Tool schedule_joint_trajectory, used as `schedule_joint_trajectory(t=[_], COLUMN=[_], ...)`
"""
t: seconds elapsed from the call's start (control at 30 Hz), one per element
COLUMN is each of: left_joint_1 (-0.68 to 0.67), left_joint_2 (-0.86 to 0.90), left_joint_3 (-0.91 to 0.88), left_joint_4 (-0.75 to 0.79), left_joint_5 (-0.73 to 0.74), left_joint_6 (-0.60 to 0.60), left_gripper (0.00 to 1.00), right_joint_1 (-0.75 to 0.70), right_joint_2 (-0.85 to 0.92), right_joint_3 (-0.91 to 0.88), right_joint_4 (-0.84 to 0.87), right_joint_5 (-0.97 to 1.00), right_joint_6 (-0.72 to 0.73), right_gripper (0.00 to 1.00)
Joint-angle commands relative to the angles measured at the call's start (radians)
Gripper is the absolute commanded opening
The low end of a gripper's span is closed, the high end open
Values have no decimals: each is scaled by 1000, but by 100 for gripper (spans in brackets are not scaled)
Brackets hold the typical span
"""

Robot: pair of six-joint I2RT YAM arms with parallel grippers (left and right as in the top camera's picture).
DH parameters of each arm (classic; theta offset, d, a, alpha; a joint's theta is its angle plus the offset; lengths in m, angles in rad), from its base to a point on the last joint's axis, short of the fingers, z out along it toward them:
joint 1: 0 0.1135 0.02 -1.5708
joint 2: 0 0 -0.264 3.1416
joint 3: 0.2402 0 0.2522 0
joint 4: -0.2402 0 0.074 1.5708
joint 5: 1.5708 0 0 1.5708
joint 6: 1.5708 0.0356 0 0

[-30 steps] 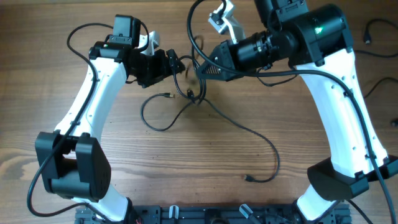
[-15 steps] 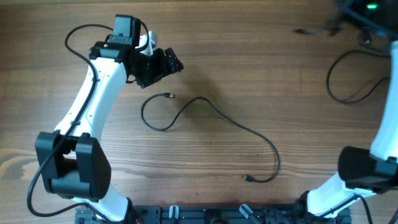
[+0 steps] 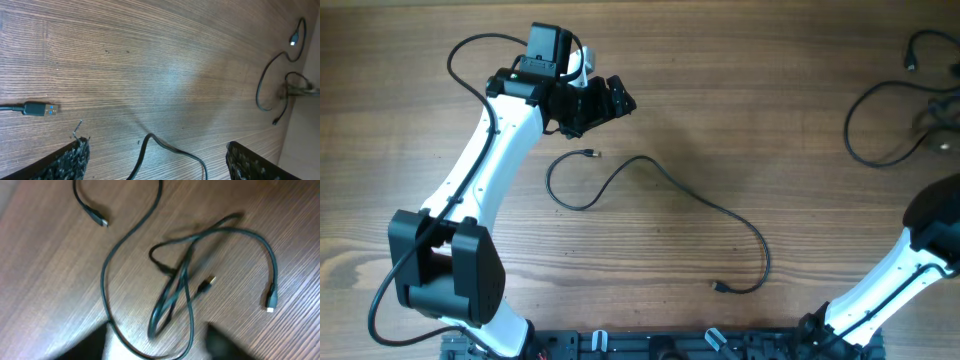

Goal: Untangle cables

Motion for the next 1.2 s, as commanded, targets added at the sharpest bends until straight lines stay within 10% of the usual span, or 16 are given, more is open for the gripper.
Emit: schedule_joint_trajectory(t=[0.0,0.23,0.6,0.97,1.17], left_joint_1=[-2,38,284,347,347], left_joint_2=[8,-53,-307,-307,-307], left_joint_3=[1,49,98,98,98], left_joint_4=[11,-26,-148,-224,-224], left_joint_5=[-10,-73,-108,-193,-193], left_joint_6=[-6,-2,-347,-357,-357], left_gripper=[89,89,89,100,100], right_joint_1=[-2,220,830,1059,1070], right_joint_2=[-4,-254,-279,-279,-278], right_joint_3=[13,14,-164,-784,-960], right_joint_4=[3,-93,-156,404,664], right_joint_5=[-262,-695,-540,-620,-709], right_joint_6=[6,-336,-480,-1038,-1029], right_gripper=[100,100,100,93,79])
